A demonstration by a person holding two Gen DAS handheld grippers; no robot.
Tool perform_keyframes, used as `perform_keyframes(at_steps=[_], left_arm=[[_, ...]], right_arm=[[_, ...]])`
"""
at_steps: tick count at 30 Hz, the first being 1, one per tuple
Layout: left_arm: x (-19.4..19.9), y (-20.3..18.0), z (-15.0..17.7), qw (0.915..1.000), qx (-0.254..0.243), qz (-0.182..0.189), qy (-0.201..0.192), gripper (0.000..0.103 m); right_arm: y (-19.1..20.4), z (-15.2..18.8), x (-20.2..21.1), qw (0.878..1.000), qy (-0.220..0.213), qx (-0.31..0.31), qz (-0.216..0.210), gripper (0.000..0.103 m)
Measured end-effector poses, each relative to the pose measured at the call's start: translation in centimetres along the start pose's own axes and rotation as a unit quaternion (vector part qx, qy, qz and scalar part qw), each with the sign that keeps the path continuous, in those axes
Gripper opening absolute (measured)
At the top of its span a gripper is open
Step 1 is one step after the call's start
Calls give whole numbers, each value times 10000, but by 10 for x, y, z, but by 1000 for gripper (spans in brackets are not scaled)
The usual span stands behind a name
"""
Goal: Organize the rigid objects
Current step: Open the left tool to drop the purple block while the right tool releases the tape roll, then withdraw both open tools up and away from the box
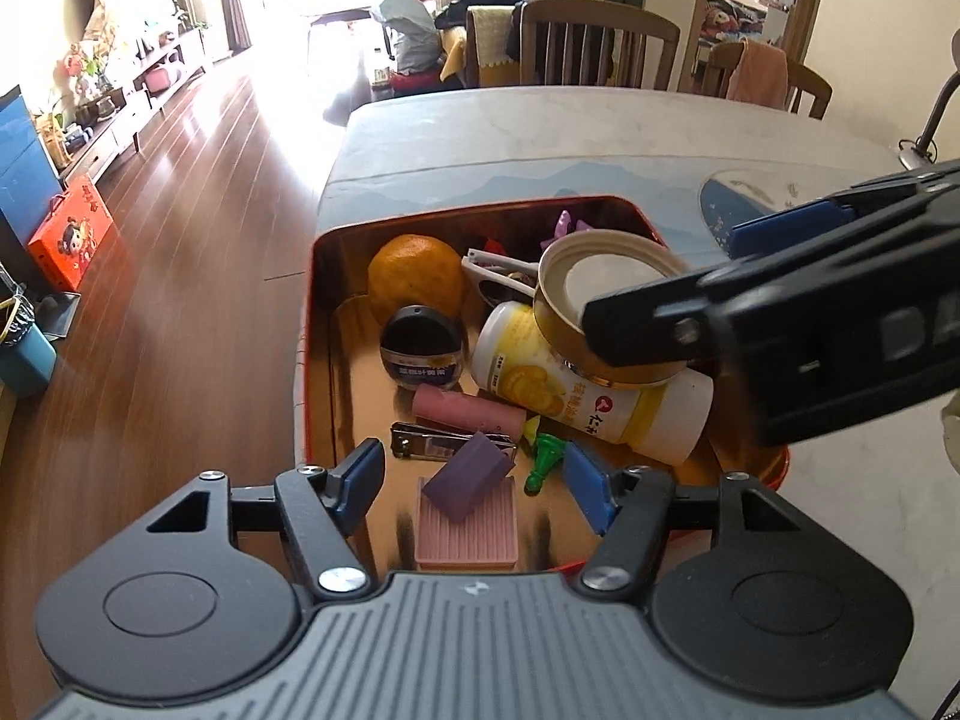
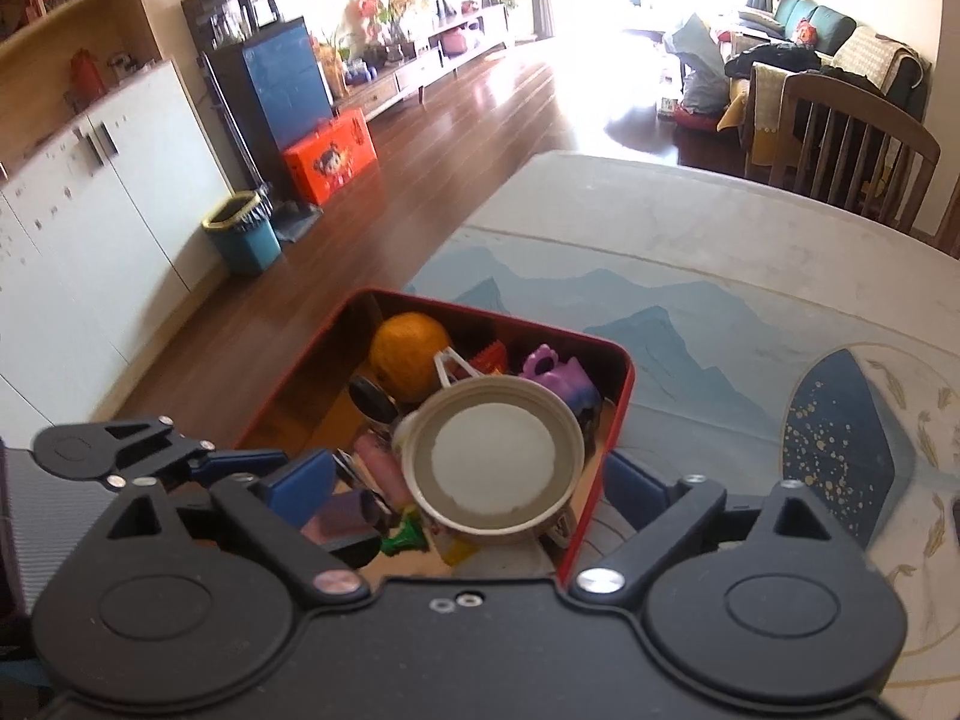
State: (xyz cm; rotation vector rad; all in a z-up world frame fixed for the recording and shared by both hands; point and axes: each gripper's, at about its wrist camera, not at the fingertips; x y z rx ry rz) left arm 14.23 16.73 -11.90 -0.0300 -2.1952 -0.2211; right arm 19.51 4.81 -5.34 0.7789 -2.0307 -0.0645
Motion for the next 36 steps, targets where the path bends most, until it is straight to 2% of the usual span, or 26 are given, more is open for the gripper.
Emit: perform_keyframes(at_steps=[4, 16, 22, 27, 31, 36], left_arm=[[13, 3, 3, 9999, 72, -38, -139, 73], [61, -2, 9, 9974, 153, -171, -683, 78], [84, -3, 6, 9952, 207, -226, -930, 82], [96, -3, 8, 9939, 285, -225, -1039, 89], [105, -5, 12, 9926, 281, -308, -1143, 101], [114, -6, 16, 9915, 334, -255, -1230, 101]], right_arm=[[1, 4, 19, 9997, -184, -35, -133, 101], [-8, 26, 73, 9961, -755, -210, -399, 103], [-10, 42, 97, 9924, -1188, -76, -297, 103], [-12, 52, 108, 9891, -1445, -42, -264, 103], [-14, 61, 113, 9867, -1605, 17, -267, 103], [-18, 71, 116, 9837, -1767, -77, -327, 103]])
Point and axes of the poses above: each gripper's, at about its wrist camera, not at the fingertips, and x roughly against the way its jaws point, y to its left, z to its underside, and after that the axes turned 15 degrees about -x, right-handed
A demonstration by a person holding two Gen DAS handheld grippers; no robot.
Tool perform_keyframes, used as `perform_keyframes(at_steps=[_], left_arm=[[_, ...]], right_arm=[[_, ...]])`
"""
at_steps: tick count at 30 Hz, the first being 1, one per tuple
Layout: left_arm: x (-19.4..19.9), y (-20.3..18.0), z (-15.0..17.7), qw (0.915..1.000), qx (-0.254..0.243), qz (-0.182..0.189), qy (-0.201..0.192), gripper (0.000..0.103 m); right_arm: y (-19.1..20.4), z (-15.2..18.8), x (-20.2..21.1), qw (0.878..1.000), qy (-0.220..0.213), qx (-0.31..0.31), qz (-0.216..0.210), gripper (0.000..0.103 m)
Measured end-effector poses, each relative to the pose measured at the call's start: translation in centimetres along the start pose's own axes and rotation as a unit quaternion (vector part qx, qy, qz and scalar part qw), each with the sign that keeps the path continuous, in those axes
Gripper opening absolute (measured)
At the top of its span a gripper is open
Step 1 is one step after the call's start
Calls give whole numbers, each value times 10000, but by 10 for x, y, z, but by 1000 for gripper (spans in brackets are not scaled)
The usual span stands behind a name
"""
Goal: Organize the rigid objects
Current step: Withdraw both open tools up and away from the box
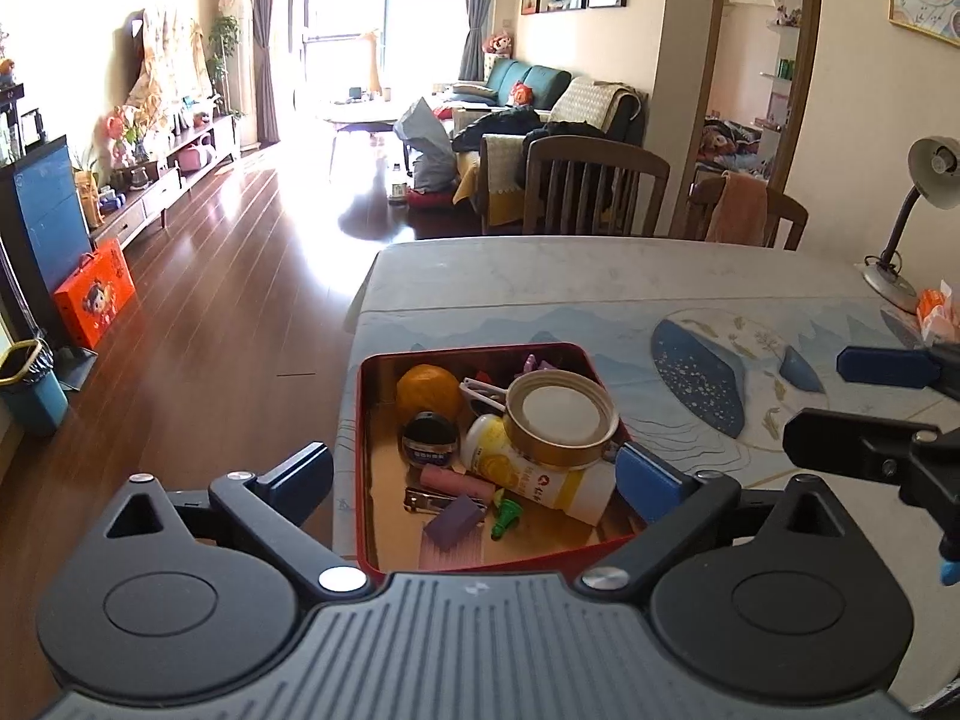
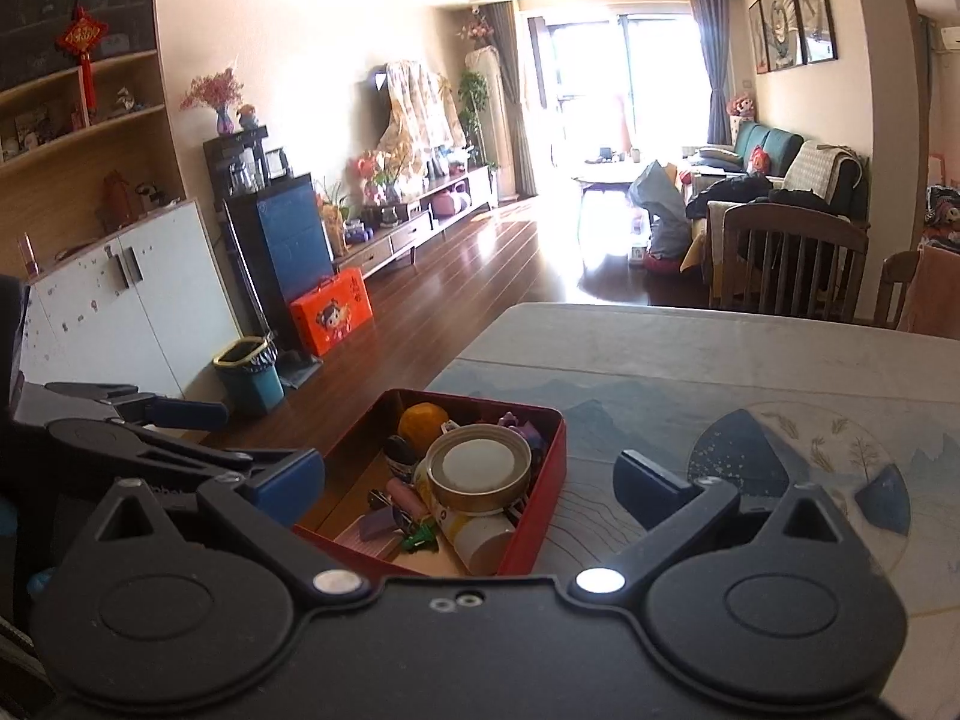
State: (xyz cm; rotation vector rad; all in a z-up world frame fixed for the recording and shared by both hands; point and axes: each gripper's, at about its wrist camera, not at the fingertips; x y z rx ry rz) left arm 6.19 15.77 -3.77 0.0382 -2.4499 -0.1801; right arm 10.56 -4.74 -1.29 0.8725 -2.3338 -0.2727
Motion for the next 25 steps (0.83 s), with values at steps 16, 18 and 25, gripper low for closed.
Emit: perform_keyframes(at_steps=[16, 18, 25], left_arm=[[7, -5, 12, 9996, 233, 49, 159, 101], [7, -6, 12, 9995, 248, 62, 167, 101], [5, -12, 10, 9995, 231, 59, 207, 101]], right_arm=[[-3, 12, 3, 9998, 57, -183, 78, 103], [-4, 14, 3, 9997, 83, -191, 89, 103], [-10, 14, 4, 9996, 83, -224, 156, 103]])
Point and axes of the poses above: each gripper's, at about its wrist camera, not at the fingertips, and x roughly against the way its jaws point, y to its left, z to its underside, and after that the axes turned 15 degrees about -x, right-handed
